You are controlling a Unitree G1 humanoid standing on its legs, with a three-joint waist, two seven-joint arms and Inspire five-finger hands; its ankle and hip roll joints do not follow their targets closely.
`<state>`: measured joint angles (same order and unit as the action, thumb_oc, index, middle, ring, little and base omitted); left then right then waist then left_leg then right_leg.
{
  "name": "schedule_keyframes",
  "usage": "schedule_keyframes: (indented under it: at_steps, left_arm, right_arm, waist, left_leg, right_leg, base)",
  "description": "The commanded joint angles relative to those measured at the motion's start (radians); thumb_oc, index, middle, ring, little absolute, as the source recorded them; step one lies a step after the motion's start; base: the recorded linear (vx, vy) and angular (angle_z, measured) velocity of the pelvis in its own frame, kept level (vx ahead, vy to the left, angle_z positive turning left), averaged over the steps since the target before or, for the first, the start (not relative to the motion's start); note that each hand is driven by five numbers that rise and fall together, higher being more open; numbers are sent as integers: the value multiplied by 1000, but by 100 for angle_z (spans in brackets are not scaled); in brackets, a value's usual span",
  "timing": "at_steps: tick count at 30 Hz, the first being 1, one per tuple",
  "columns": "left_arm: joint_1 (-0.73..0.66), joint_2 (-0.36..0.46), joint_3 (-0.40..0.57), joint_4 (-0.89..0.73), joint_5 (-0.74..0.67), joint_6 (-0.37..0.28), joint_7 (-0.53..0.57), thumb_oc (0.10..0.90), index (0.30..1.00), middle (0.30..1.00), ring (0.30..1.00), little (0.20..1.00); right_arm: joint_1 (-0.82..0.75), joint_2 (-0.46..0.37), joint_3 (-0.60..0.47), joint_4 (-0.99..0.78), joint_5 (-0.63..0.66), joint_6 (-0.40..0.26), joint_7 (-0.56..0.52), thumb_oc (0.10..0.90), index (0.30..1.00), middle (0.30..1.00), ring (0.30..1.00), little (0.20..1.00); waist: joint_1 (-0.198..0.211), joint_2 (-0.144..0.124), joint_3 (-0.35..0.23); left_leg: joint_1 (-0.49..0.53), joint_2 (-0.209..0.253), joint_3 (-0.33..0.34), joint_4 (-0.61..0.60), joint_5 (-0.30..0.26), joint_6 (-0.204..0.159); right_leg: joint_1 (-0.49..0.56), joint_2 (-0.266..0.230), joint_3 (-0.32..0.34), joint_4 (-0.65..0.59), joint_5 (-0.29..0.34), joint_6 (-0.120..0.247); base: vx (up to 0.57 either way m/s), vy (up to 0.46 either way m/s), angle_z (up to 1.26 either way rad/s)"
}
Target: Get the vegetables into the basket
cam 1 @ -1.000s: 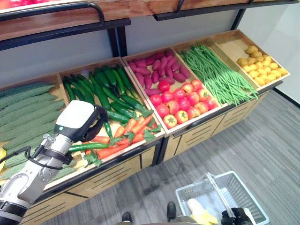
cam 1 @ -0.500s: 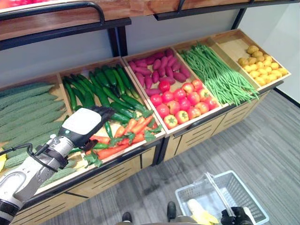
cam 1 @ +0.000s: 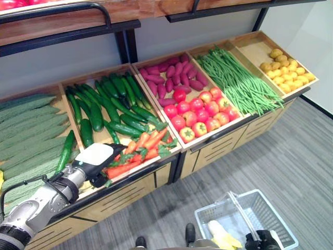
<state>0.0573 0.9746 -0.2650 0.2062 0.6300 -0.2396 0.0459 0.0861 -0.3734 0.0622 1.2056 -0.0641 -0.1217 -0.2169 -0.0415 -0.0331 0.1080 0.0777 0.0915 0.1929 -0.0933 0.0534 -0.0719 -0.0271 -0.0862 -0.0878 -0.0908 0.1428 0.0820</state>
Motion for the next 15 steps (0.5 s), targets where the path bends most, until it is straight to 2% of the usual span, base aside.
schedule_keyframes:
  at_steps: [1, 2, 3, 4, 9, 15]
  left_arm:
    - [-128, 0, 31, 43, 33, 29, 93, 900, 1000, 1000, 1000, 1000]
    - [-132, -2, 27, 49, 35, 28, 97, 900, 1000, 1000, 1000, 1000]
    - [-149, -28, 7, 118, 64, 45, 114, 551, 511, 511, 511, 511]
    - [-167, -40, -8, 159, 69, 52, 125, 400, 300, 300, 300, 300]
    - [-208, -79, -36, 259, 93, 74, 159, 400, 300, 300, 300, 300]
    - [-221, -92, -16, 227, 105, 84, 203, 400, 300, 300, 300, 300]
  right_arm:
    - [-67, -57, 12, -6, -10, -34, -36, 400, 300, 300, 300, 300]
    - [-67, -58, 12, -6, -10, -33, -36, 400, 300, 300, 300, 300]
    - [-68, -59, 15, -7, -16, -32, -39, 400, 300, 300, 300, 300]
    - [-72, -60, 17, -7, -18, -32, -41, 400, 300, 300, 300, 300]
    - [-81, -61, 27, -7, -26, -34, -47, 400, 300, 300, 300, 300]
    - [-76, -55, 22, -1, -26, -36, -56, 400, 300, 300, 300, 300]
  waist:
    - [-2, -53, -15]
    - [-2, -53, -15]
    - [-4, -53, -18]
    - [-5, -53, -19]
    - [-10, -52, -19]
    - [-10, -53, -23]
  left_leg:
    - [30, 6, 11, 6, -67, -8]
    - [29, 6, 11, 6, -67, -8]
    - [30, 6, 13, 6, -67, -8]
    - [30, 7, 15, 6, -67, -8]
    - [29, 5, 21, 6, -66, -8]
    - [29, 4, 22, 6, -68, -7]
  right_leg:
    - [10, -124, -15, 10, -2, 117]
    - [10, -125, -14, 10, -3, 117]
    - [10, -124, -12, 10, -2, 116]
    - [9, -125, -12, 10, -2, 117]
    - [3, -126, -6, 9, 2, 119]
    - [5, -127, -7, 8, 1, 120]
  base:
    - [4, 8, -4]
    - [0, 0, 0]
    - [0, 0, 0]
    - [0, 0, 0]
    - [0, 0, 0]
    - [-1, 1, -5]
